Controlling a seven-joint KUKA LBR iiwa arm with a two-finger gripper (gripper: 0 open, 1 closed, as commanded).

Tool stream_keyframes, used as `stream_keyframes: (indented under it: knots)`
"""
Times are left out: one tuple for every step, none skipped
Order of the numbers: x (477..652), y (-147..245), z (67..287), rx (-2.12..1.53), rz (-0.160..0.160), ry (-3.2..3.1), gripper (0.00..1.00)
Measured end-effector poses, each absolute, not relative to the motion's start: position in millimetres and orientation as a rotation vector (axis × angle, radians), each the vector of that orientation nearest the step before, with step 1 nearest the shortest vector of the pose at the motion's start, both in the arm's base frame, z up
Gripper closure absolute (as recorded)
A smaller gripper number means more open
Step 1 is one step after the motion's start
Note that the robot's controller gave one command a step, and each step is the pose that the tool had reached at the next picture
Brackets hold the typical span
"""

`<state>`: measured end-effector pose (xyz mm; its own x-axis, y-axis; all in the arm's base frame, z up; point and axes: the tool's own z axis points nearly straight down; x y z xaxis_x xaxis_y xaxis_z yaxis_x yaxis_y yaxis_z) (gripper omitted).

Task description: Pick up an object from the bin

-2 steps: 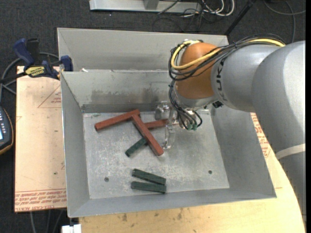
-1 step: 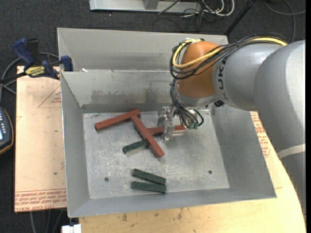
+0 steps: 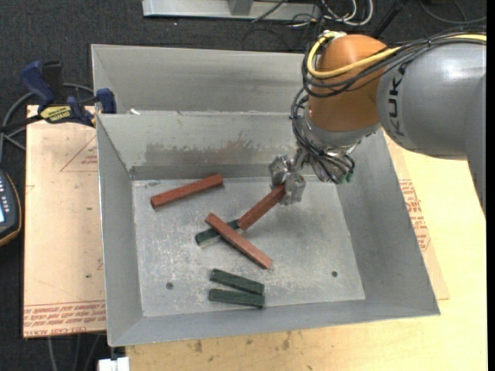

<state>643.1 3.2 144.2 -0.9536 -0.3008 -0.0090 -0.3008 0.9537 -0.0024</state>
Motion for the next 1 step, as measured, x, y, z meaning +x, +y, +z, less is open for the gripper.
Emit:
stream_keyframes:
  knots:
    - [641.8,4.0,141.5,-0.478,0.001,3.101,0.00]
